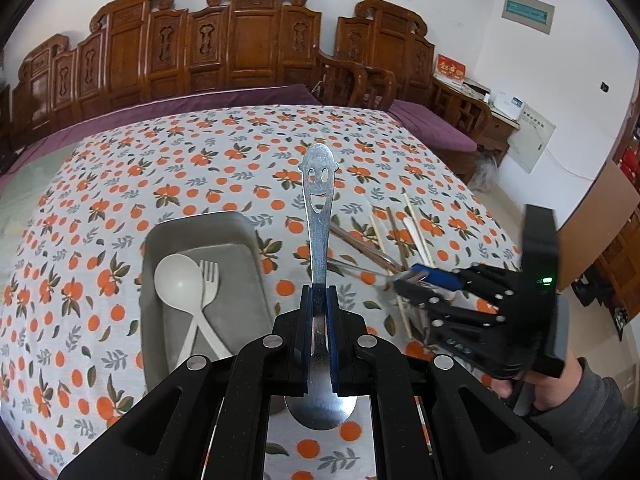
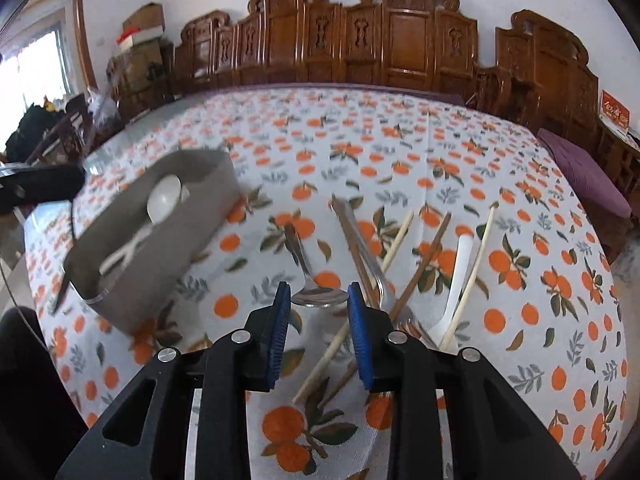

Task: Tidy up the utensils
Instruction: 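Place the smiley spoon in the tray with left tool while right carries steel spoon over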

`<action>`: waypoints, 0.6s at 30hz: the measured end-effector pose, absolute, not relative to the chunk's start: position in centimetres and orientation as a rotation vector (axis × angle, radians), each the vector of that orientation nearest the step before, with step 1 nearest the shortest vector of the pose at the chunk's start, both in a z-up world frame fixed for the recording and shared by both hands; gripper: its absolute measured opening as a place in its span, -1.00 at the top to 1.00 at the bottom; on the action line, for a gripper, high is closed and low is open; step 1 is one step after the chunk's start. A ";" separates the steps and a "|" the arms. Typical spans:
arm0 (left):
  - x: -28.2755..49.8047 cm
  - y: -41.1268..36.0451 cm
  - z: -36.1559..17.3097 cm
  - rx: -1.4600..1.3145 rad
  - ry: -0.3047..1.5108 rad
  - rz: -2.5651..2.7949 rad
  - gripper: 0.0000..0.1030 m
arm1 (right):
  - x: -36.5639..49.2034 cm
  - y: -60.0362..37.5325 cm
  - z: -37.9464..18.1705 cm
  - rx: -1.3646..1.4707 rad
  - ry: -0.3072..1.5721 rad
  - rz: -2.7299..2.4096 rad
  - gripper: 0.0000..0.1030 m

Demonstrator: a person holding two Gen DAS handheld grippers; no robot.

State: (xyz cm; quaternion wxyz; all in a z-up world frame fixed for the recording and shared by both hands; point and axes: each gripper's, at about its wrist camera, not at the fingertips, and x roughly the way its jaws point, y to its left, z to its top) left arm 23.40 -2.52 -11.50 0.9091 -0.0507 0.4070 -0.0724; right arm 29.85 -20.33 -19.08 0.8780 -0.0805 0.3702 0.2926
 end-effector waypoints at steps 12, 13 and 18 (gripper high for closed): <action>25.1 1.1 -13.1 -0.109 0.875 -0.065 0.90 | 28.8 -20.3 -16.2 -0.132 0.662 0.633 0.40; 25.3 1.4 -13.3 -0.109 0.881 -0.059 0.90 | 28.8 -20.4 -16.0 -0.127 0.653 0.632 0.40; 26.5 2.6 -14.6 -0.097 0.923 -0.033 0.90 | 28.6 -20.5 -14.7 -0.111 0.610 0.631 0.40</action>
